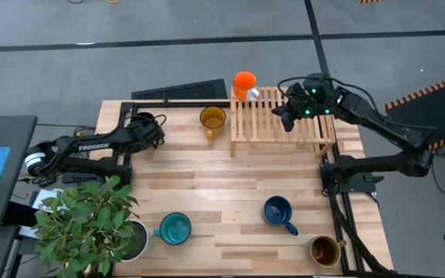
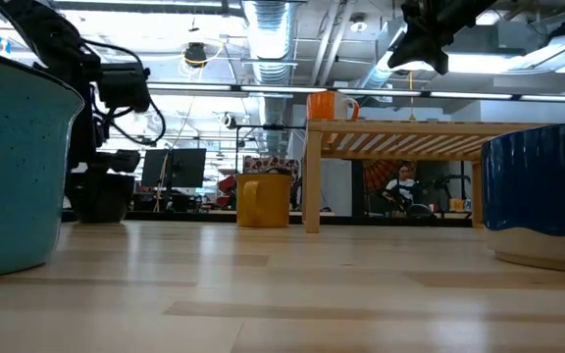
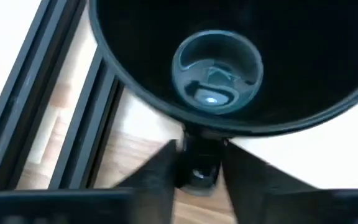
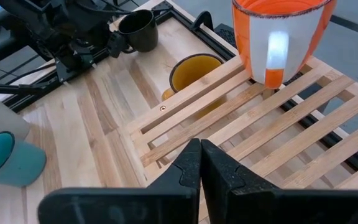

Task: Place coffee mugs
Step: Put the black mug on the shelf

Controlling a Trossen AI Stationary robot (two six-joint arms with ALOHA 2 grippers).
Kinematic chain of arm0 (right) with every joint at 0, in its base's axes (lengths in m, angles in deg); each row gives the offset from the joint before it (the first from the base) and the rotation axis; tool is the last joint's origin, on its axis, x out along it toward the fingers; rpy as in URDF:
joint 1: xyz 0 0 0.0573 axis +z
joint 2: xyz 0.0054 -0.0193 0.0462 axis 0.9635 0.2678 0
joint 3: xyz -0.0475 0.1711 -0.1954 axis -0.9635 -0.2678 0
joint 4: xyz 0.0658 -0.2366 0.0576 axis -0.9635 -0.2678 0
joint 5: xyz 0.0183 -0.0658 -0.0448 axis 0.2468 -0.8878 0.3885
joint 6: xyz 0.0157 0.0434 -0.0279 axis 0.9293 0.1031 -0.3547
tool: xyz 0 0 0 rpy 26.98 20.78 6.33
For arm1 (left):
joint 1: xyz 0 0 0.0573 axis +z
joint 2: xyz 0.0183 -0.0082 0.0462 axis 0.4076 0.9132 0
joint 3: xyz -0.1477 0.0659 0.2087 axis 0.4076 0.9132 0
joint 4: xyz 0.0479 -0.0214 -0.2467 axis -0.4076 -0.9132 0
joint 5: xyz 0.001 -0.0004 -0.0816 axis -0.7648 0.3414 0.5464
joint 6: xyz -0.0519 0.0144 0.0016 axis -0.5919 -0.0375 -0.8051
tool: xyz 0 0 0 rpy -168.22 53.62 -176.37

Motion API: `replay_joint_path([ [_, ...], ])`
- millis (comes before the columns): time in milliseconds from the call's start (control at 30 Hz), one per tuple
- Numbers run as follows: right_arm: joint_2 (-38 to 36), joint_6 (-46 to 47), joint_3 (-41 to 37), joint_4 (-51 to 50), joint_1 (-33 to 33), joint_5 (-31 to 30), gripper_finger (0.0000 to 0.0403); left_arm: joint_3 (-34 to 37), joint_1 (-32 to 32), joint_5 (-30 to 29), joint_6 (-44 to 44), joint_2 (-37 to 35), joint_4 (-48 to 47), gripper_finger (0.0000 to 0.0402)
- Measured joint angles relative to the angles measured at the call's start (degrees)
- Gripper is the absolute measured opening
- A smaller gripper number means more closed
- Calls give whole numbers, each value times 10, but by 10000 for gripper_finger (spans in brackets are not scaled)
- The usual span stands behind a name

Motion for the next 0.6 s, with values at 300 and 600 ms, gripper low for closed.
replay_joint_path([
  [300, 0, 0, 0, 0, 0, 0, 27, -76, -3, 47, 112, -23, -56, 51],
  [600, 0, -1, 0, 26, -2, 0, 31, -240, -68, 196, 245, -65, -162, 51],
])
